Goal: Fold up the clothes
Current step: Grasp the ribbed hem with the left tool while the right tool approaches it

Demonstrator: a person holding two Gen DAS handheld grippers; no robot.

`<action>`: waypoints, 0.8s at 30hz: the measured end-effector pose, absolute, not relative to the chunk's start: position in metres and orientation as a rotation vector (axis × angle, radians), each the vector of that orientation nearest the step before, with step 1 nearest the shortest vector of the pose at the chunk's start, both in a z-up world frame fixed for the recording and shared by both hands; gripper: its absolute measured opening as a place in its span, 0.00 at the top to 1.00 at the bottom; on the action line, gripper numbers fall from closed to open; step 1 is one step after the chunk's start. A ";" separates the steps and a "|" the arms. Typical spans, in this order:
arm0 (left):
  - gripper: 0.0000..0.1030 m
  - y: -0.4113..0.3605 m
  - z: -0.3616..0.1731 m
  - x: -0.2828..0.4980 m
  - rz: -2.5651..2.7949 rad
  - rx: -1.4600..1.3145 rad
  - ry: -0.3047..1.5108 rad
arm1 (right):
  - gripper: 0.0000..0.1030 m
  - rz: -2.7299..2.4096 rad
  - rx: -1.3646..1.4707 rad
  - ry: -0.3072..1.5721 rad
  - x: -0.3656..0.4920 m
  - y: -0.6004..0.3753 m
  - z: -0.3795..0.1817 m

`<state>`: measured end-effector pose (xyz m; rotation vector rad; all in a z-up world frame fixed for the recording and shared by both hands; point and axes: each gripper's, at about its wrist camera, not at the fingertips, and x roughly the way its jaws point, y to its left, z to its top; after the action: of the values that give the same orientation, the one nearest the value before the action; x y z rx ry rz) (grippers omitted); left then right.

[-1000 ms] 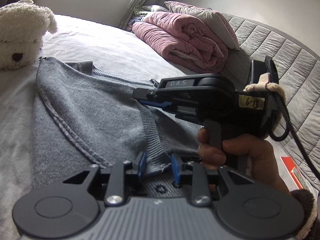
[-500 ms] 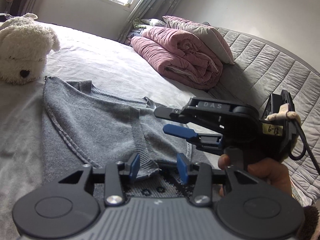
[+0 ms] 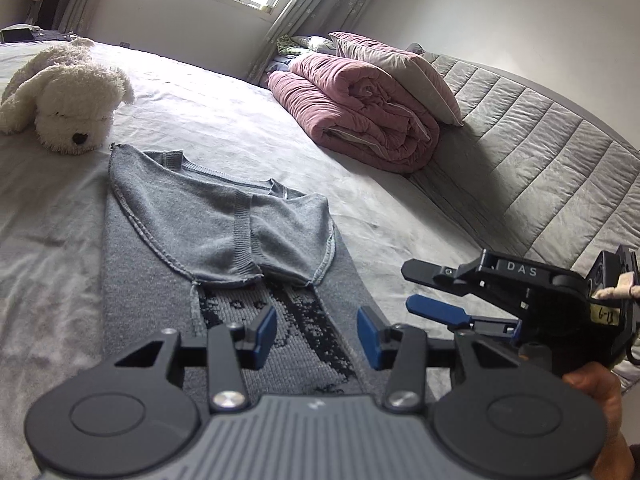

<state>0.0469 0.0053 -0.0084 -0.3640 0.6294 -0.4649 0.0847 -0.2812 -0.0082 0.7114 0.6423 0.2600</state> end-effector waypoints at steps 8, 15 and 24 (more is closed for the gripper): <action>0.58 0.012 0.002 0.008 -0.470 -0.285 0.664 | 0.54 0.273 0.652 0.664 0.034 -0.299 -0.008; 0.66 0.014 -0.030 -0.038 -0.519 -0.174 0.788 | 0.54 0.297 0.606 0.765 -0.006 -0.299 -0.029; 0.73 0.031 -0.046 -0.073 -0.570 -0.201 0.835 | 0.54 0.675 0.510 0.868 -0.065 -0.256 -0.036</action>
<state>-0.0730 0.0308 -0.0465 -0.2005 0.8353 -0.5699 -0.0654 -0.2555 -0.0362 0.5103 0.8681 0.6752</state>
